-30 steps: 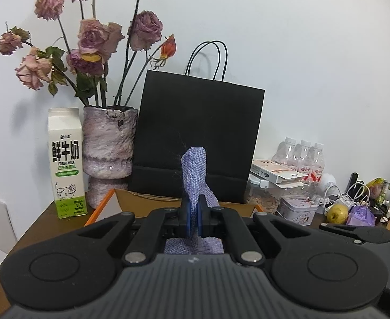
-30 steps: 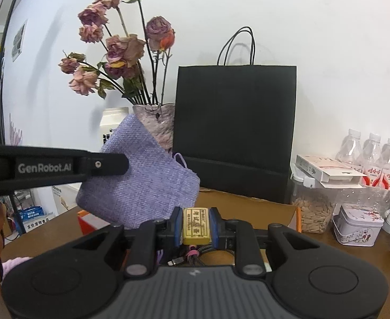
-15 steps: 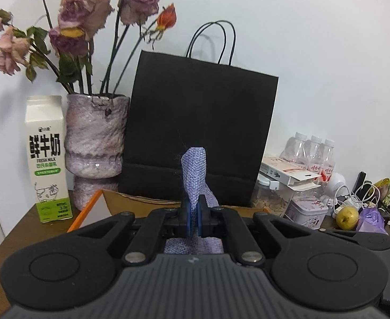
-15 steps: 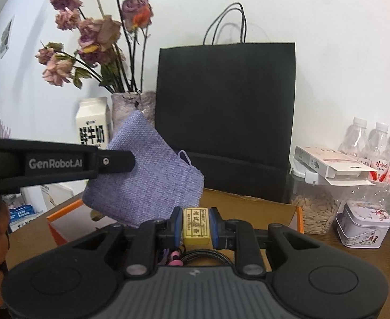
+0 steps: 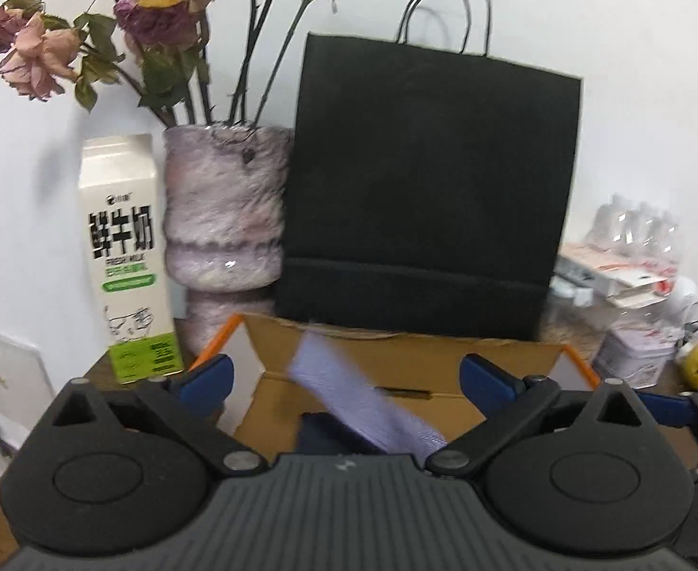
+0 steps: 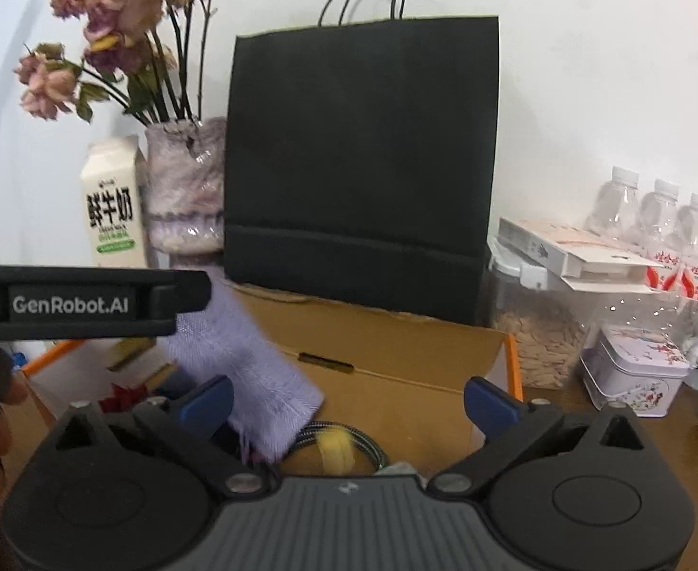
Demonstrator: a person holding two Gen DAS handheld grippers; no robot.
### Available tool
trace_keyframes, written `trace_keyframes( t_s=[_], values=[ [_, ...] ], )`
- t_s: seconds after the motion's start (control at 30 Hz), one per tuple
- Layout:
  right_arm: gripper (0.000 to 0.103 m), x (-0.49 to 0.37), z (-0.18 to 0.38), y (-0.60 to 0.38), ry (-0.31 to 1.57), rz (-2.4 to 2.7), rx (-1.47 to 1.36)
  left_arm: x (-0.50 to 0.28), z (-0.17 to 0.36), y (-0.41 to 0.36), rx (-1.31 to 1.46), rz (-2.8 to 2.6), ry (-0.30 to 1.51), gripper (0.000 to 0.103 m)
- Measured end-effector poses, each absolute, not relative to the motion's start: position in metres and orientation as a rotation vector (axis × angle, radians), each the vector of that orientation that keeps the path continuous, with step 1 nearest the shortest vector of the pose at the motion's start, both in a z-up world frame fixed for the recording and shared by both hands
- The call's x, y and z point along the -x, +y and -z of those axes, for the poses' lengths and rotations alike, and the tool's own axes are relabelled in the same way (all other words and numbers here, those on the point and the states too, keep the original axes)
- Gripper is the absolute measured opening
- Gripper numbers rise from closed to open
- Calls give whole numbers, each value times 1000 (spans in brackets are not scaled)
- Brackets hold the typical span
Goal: Organize objects
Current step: 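Open both grippers to drop the pouch and block into the box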
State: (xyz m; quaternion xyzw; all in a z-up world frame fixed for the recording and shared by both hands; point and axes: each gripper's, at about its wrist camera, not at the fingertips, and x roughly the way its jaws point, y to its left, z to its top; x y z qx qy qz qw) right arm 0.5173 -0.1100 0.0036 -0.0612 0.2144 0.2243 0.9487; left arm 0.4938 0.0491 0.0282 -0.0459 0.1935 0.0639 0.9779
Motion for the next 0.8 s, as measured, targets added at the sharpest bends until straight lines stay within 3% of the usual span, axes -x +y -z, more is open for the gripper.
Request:
trace_keyframes(
  t_s=[0.8],
  values=[
    [103,-512,-2,-108,450,-471,130,-488,-28,56,88,-149,386,103]
  ],
)
